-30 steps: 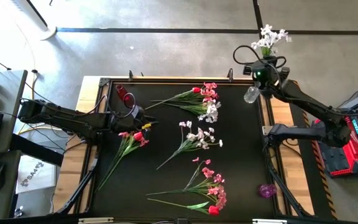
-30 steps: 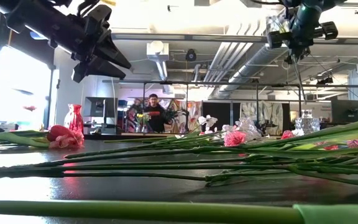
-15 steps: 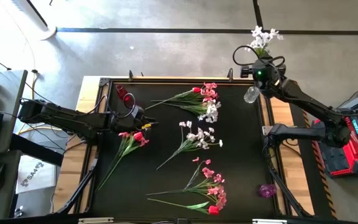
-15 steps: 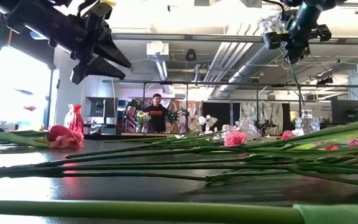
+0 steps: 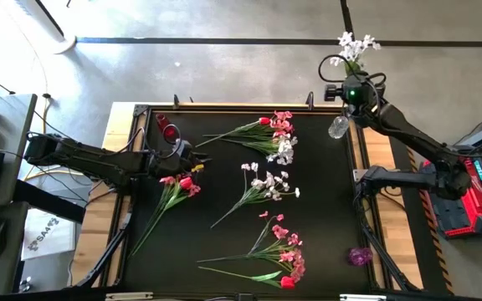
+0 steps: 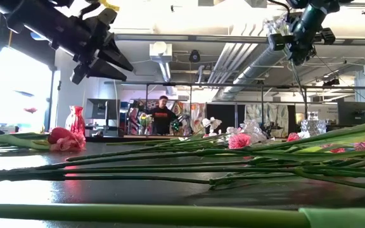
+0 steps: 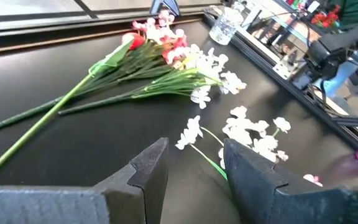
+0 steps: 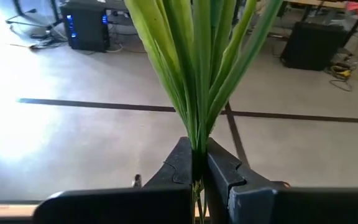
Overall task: Sort flowers into vase by color
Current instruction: Put the right white flowers into the transparent flower vase
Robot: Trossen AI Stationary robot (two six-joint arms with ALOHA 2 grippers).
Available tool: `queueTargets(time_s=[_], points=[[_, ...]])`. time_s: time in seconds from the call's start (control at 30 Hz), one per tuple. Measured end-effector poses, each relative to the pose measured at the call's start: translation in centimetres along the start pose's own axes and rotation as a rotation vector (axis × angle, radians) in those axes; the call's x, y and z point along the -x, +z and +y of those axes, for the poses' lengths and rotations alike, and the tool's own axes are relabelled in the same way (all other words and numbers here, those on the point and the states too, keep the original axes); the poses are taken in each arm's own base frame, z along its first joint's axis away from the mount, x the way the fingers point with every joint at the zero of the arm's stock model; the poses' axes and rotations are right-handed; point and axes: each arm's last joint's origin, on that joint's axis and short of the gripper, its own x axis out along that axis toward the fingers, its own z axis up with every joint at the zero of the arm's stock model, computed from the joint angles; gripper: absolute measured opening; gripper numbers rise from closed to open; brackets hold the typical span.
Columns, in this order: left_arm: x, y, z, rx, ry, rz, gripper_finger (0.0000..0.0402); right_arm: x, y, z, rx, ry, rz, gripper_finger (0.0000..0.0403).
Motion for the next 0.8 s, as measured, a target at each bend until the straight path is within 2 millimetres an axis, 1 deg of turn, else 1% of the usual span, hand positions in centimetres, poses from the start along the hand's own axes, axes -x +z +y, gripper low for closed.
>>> queueTargets(time_s=[0.2,0.47,0.6,0.73,0.8], points=[[0.0,0.1,0.1,-0.015,0.035,-0.033,0.0142,-0.4,-0.5,0.5,0.019,-0.083,0.006,0.0],[0.0,0.1,0.1,-0.033,0.044,-0.039,0.0142,-0.5,-0.9,0.4,0.011,-0.121,0.02,0.0],[0.0,0.1,0.1,-0.05,0.046,-0.04,0.0142,-0.6,-1.6,0.7,-0.023,-0.145,0.001,0.0],[0.0,0.1,0.1,-0.059,0.046,-0.04,0.0142,-0.9,-3.0,0.9,-0.047,-0.156,0.02,0.0],[0.0,0.1,0.1,-0.059,0.046,-0.039,0.0142,-0.9,-3.4,1.1,-0.068,-0.153,0.021,0.0]])
